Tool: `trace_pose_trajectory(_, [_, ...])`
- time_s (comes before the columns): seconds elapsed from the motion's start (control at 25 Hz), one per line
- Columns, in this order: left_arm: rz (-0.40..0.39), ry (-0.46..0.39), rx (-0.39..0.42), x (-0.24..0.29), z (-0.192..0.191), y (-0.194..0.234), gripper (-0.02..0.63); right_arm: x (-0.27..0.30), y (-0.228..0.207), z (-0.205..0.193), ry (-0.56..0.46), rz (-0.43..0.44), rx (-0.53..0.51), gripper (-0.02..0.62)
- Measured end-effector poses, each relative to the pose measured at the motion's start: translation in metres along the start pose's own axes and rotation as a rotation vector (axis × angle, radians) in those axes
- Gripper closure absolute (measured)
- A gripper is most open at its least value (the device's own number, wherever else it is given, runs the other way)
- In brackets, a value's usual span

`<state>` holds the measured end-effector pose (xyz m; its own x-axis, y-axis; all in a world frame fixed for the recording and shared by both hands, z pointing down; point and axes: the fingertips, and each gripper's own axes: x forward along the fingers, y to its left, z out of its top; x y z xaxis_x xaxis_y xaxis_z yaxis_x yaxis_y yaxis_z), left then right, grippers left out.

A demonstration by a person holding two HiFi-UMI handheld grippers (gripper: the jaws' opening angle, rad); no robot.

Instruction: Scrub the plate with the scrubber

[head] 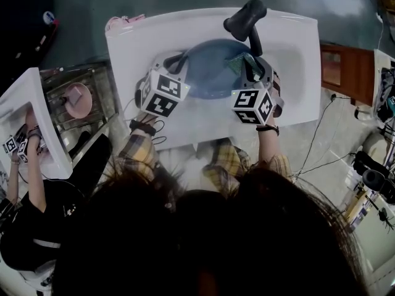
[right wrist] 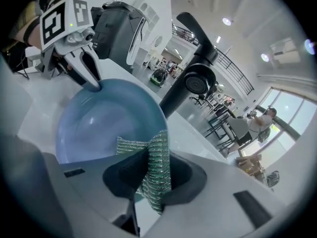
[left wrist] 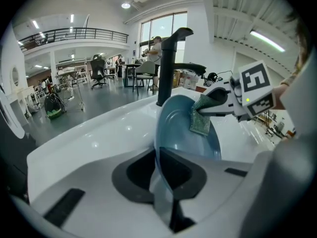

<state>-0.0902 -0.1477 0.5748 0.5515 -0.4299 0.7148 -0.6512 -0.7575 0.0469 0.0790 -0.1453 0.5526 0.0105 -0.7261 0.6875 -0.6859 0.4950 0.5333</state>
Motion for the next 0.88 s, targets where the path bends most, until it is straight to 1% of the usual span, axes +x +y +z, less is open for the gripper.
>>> trace_pose_trajectory(0.16, [-0.003, -0.001, -0.012, 0.001, -0.003, -0.004, 0.578, 0.004, -0.003, 0.005, -0.015, -0.04, 0.038, 0.495])
trace_pose_trajectory(0.32, [0.0, 0.005, -0.013, 0.002, -0.003, -0.004, 0.578, 0.006, -0.005, 0.021, -0.062, -0.078, 0.08, 0.495])
trace_pose_trajectory(0.52, [-0.003, 0.01, -0.011, 0.001, -0.003, -0.006, 0.577, 0.009, -0.004, 0.043, -0.127, -0.1, 0.17, 0.495])
trace_pose_trajectory(0.6, [-0.004, 0.009, -0.013, 0.002, -0.004, -0.006, 0.577, 0.011, 0.001, 0.056, -0.154, -0.093, 0.17, 0.495])
trace_pose_trajectory(0.68, [-0.004, 0.006, -0.015, 0.003, -0.003, -0.006, 0.577, 0.012, 0.011, 0.071, -0.178, -0.071, 0.145, 0.495])
trace_pose_trajectory(0.76, [-0.003, 0.0, -0.022, 0.002, -0.003, -0.005, 0.577, 0.012, 0.025, 0.082, -0.193, -0.033, 0.12, 0.495])
trace_pose_trajectory(0.88, [0.005, -0.008, -0.036, 0.002, -0.002, -0.003, 0.577, 0.013, 0.042, 0.089, -0.19, 0.022, 0.111, 0.497])
